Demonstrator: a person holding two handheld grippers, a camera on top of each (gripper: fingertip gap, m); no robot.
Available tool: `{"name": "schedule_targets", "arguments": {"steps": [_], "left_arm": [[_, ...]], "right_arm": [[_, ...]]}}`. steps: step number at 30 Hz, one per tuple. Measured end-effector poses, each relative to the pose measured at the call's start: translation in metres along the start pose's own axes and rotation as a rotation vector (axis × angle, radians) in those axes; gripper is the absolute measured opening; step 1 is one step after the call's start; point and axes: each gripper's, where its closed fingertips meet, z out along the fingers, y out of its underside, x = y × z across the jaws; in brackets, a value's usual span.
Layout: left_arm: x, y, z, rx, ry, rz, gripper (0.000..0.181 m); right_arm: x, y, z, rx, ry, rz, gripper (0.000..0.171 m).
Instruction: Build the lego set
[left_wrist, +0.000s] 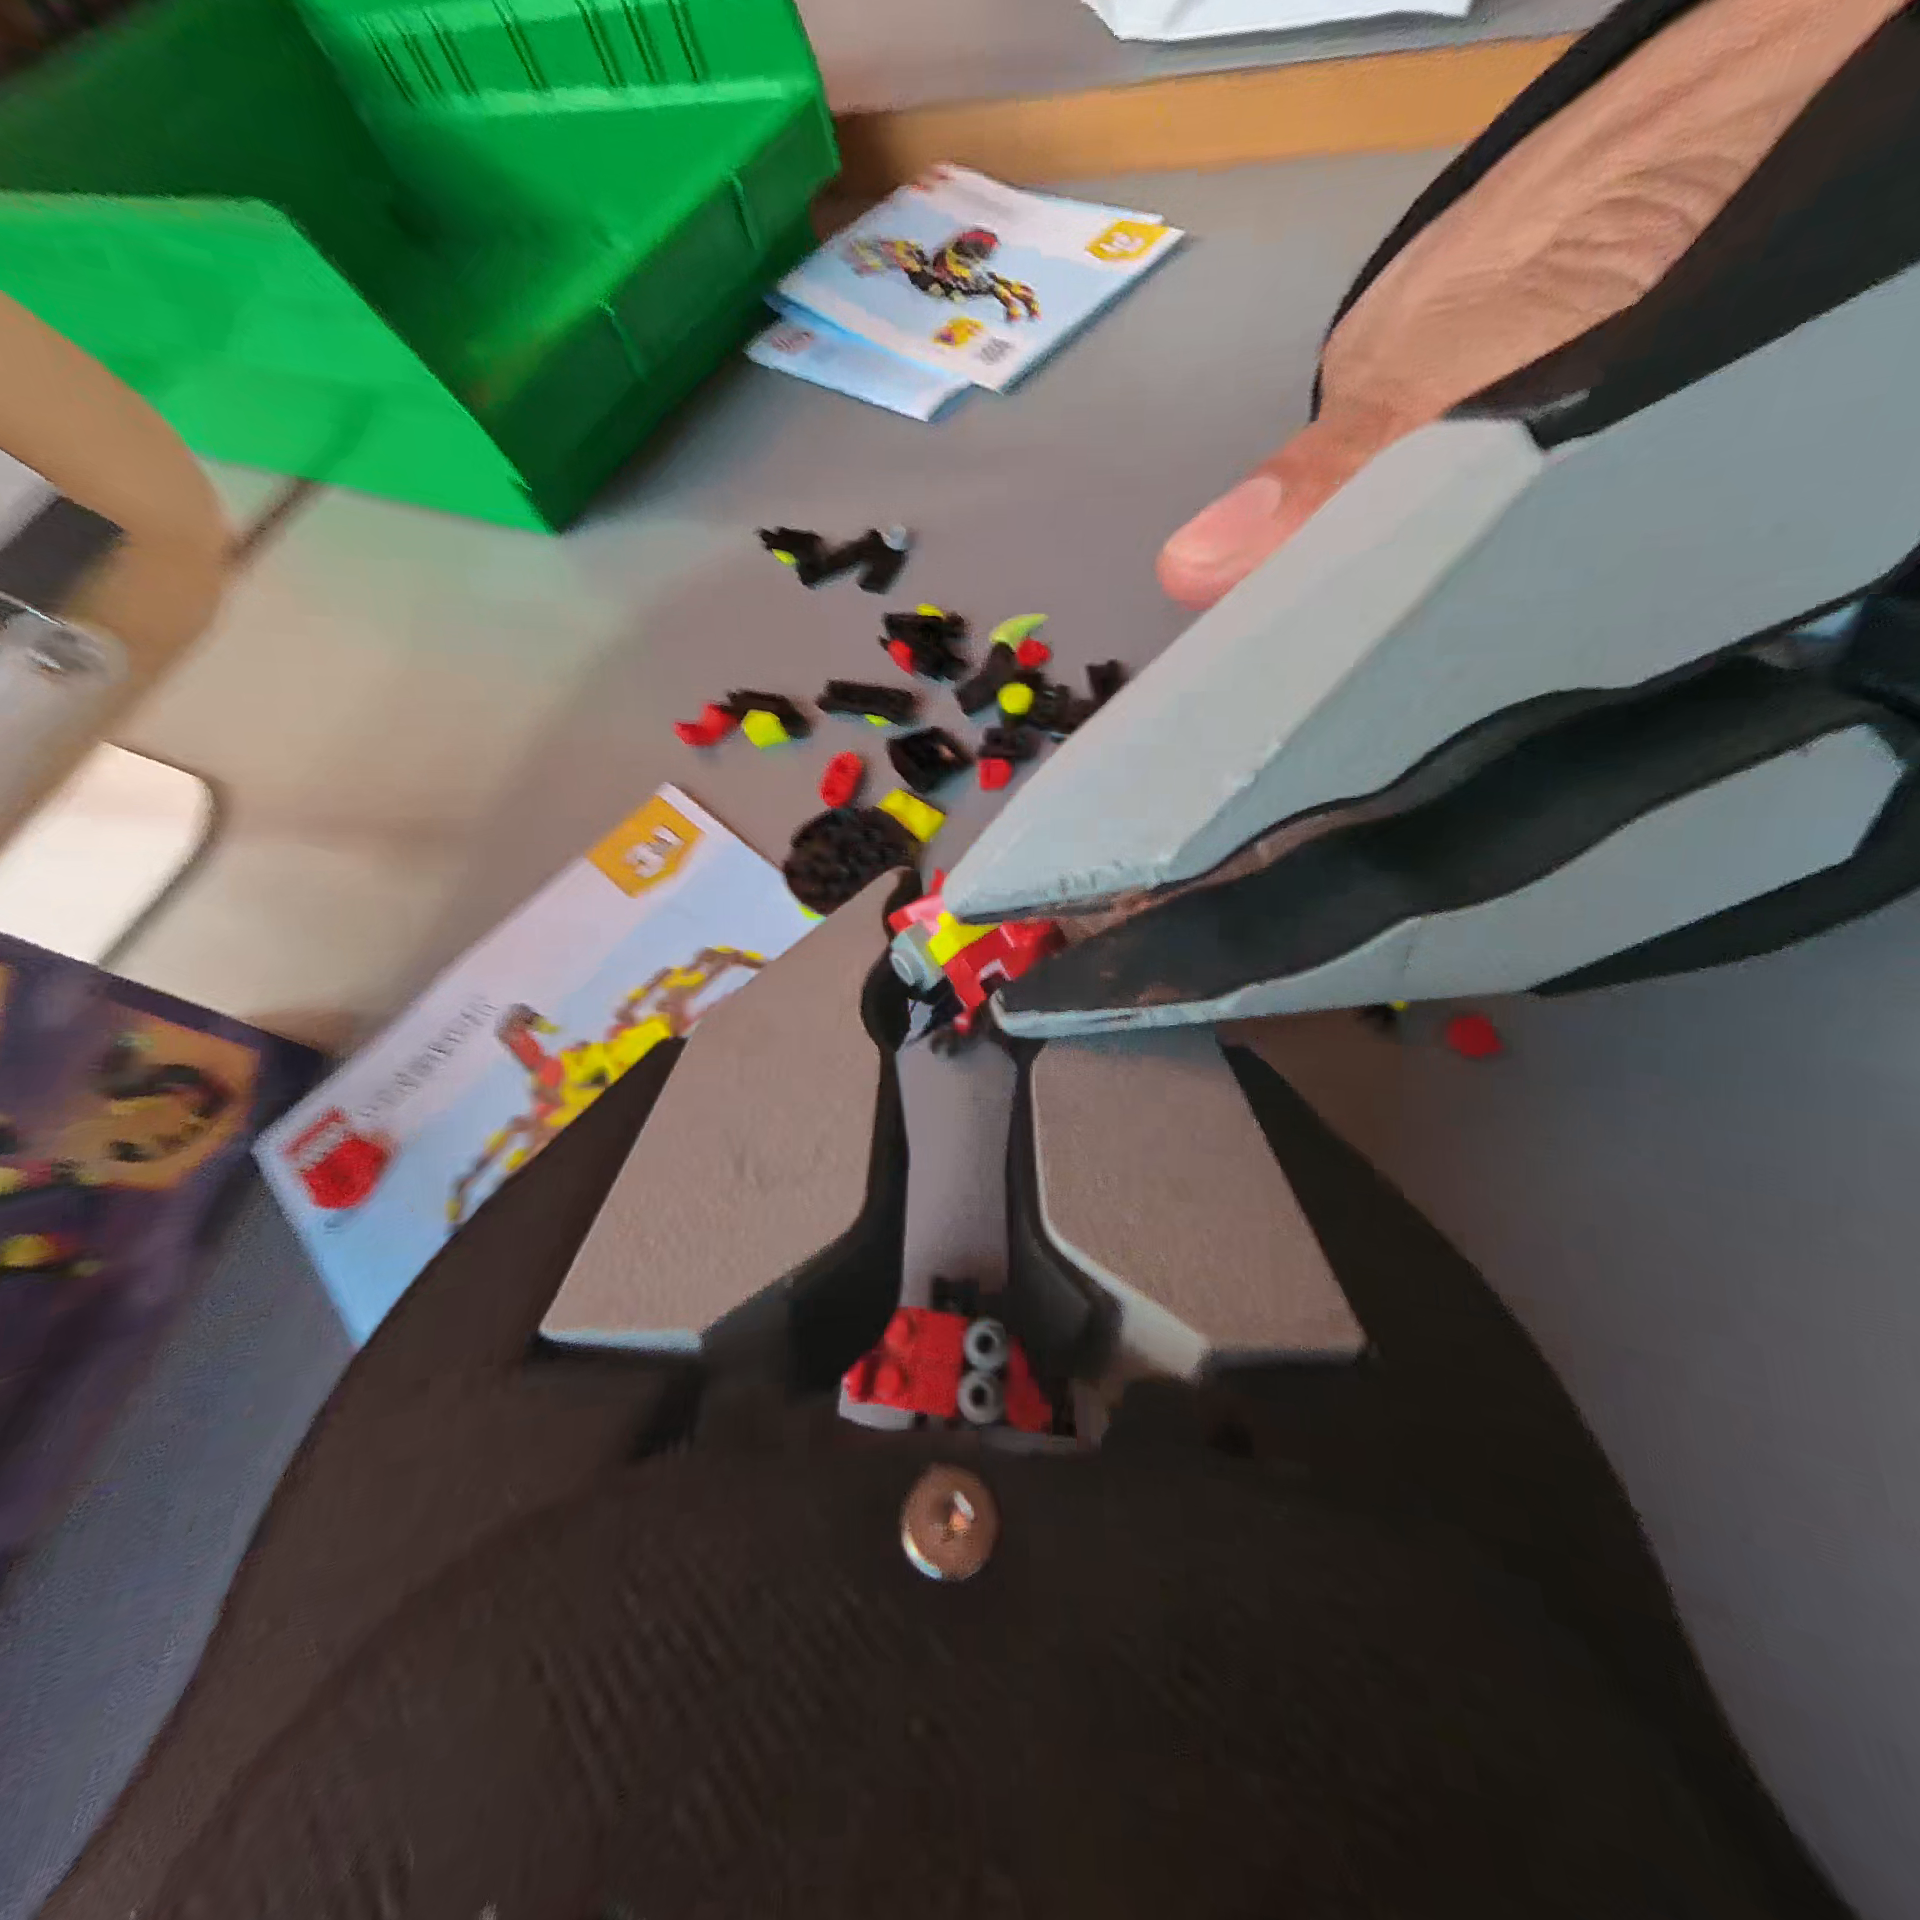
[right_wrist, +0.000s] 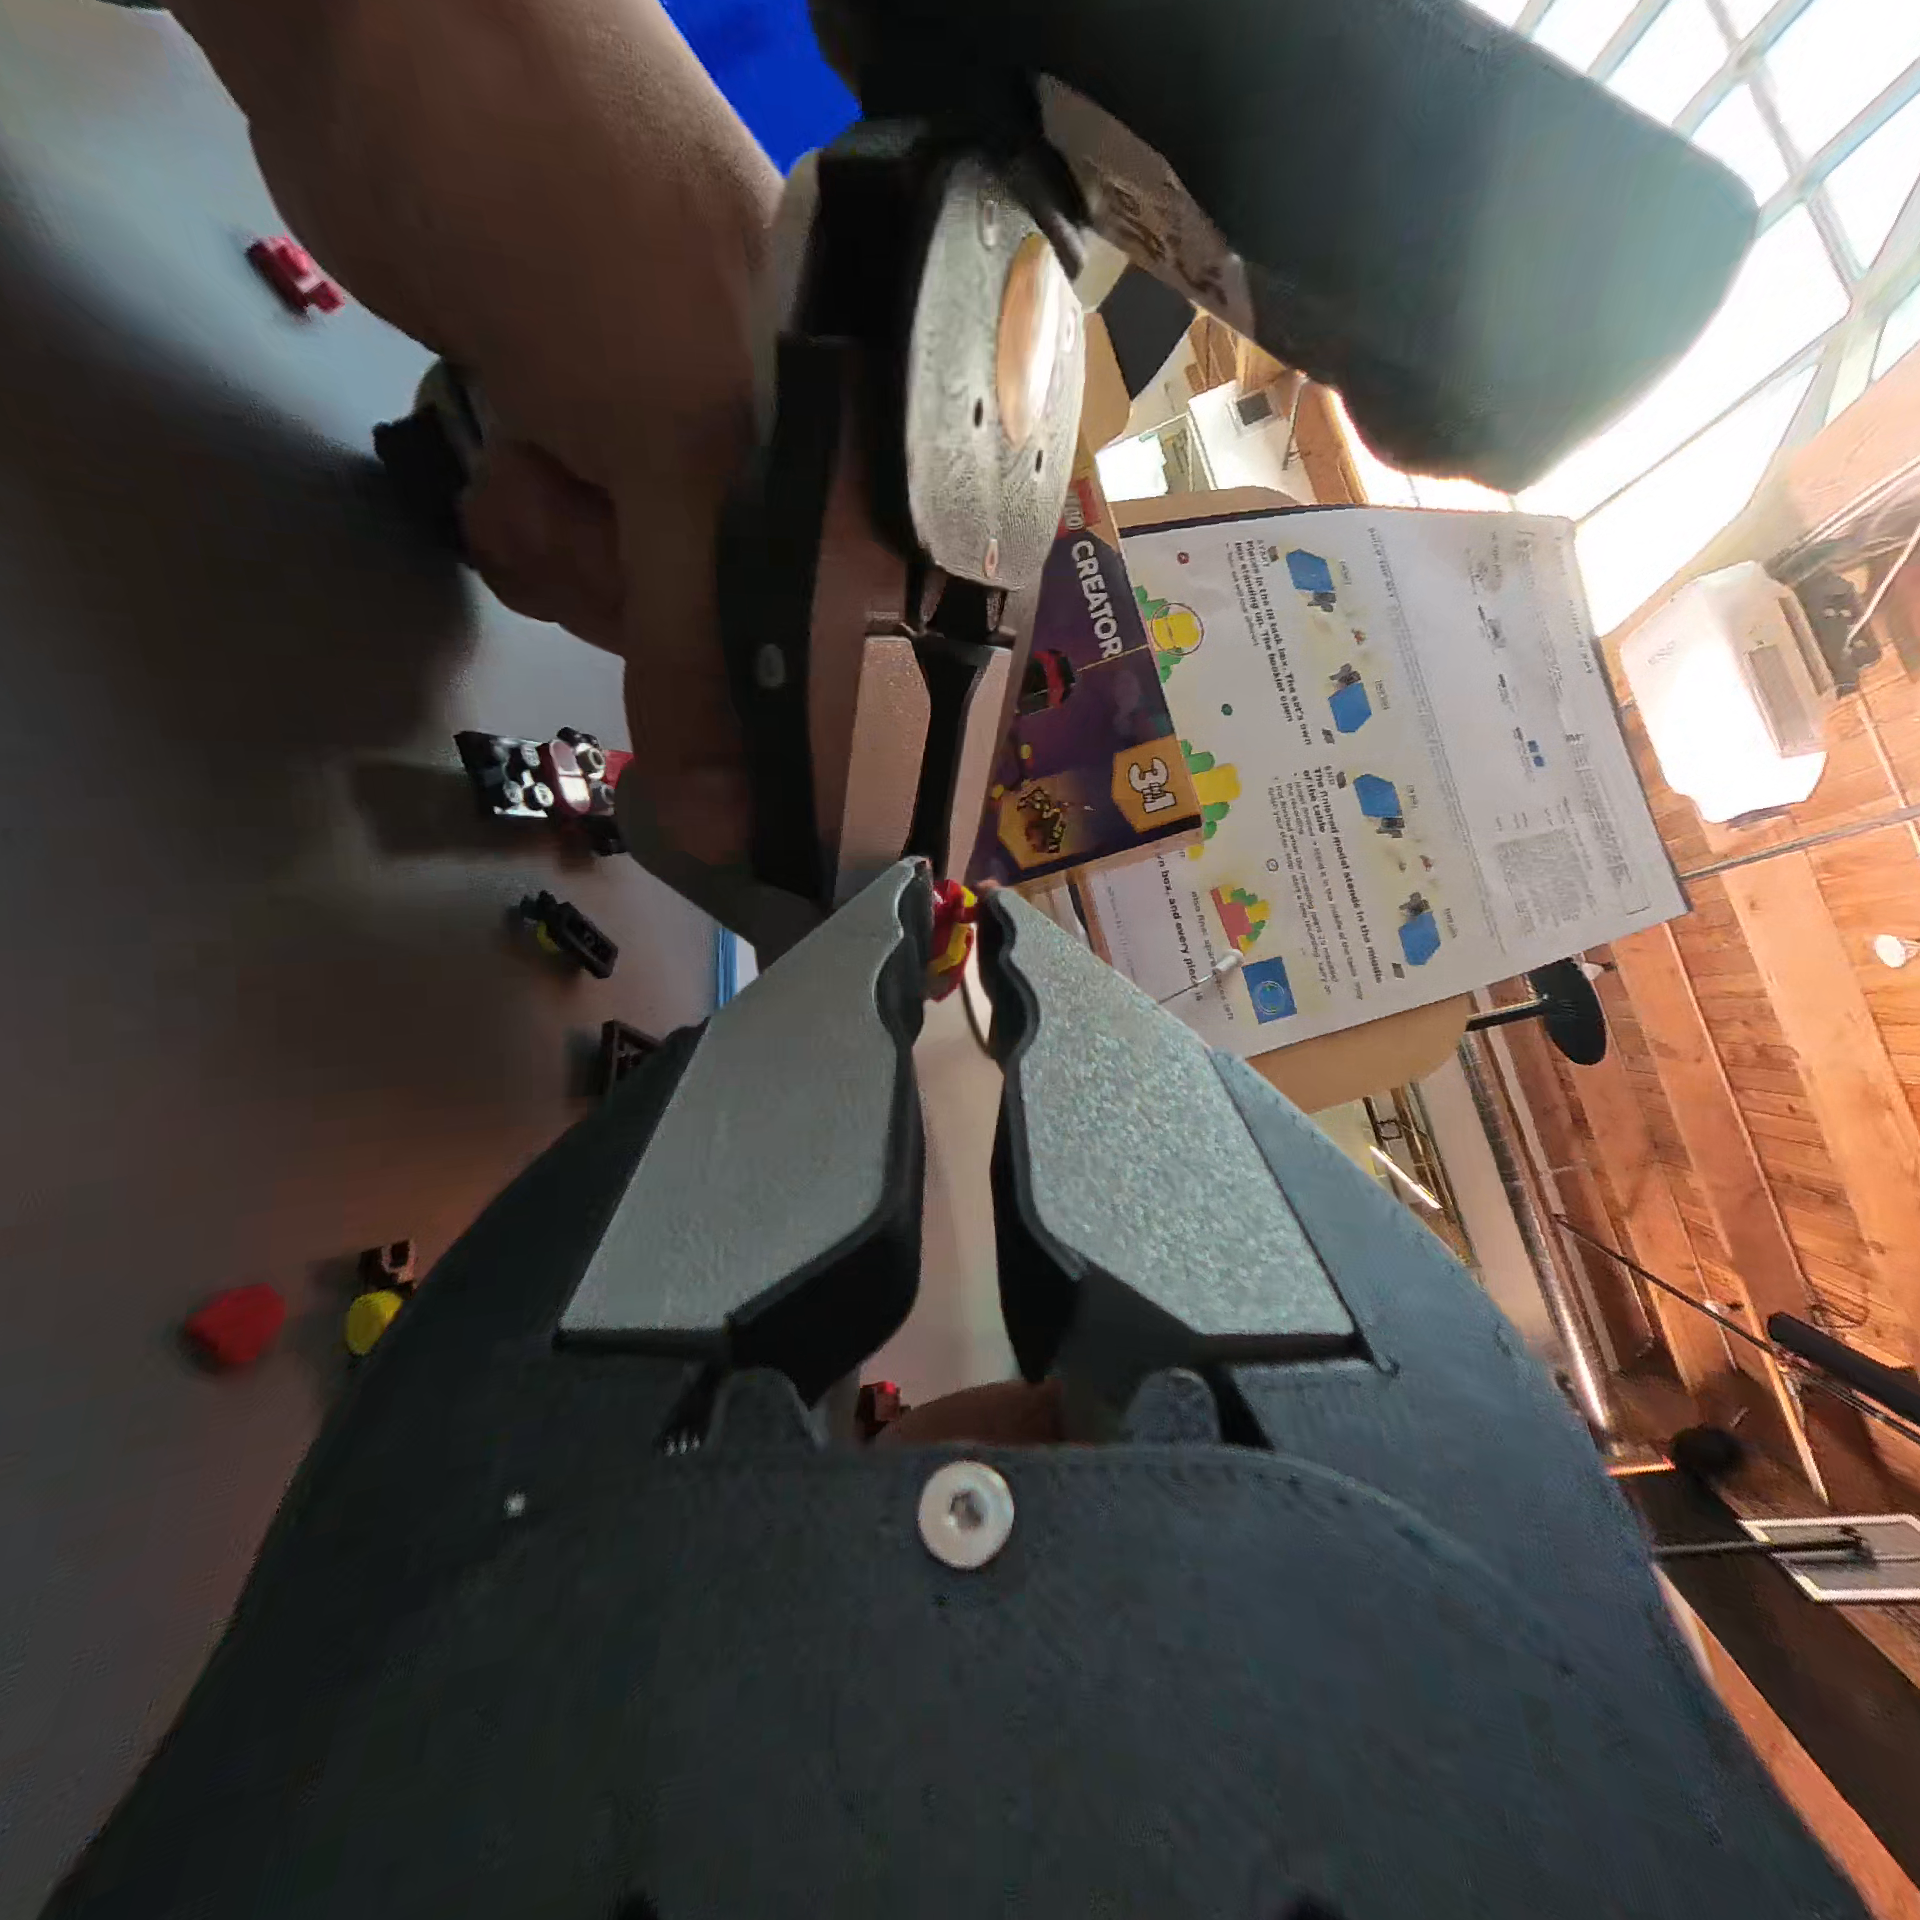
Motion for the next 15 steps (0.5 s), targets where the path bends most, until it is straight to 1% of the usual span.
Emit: {"name": "schedule_targets", "arguments": {"steps": [1,2,4,5,8,9,10,13,14,15], "left_arm": [[0.004,0.002,0.0,-0.014,0.035,-0.042,0.012],[0.01,0.003,0.001,-0.024,0.08,-0.077,0.011],[0.019,-0.001,0.001,-0.011,0.143,-0.156,0.011],[0.021,-0.002,0.001,-0.008,0.157,-0.165,0.011],[0.02,0.001,0.004,-0.032,0.129,-0.136,0.012],[0.021,0.003,0.004,-0.041,0.127,-0.133,0.013],[0.021,0.002,0.004,-0.037,0.124,-0.133,0.013],[0.023,-0.002,0.005,-0.018,0.121,-0.14,0.012],[0.02,-0.001,0.006,-0.024,0.098,-0.147,0.013],[0.002,0.003,0.006,-0.032,0.022,-0.168,0.013]], "right_arm": [[0.0,0.0,-0.001,-0.004,-0.005,-0.011,0.005],[0.001,-0.001,-0.002,0.003,0.005,-0.018,0.0],[0.003,-0.004,-0.004,0.015,0.005,-0.02,0.0],[0.003,-0.004,-0.004,0.019,0.006,-0.018,0.0],[-0.001,-0.003,-0.005,0.038,-0.043,0.053,0.0],[-0.003,-0.005,-0.006,0.051,-0.073,0.106,0.0],[-0.003,-0.006,-0.006,0.062,-0.091,0.157,0.0],[-0.001,-0.009,-0.009,0.095,-0.114,0.227,0.0],[-0.002,-0.016,-0.012,0.135,-0.129,0.242,0.0],[-0.007,-0.036,-0.021,0.24,-0.184,0.285,0.0]]}}
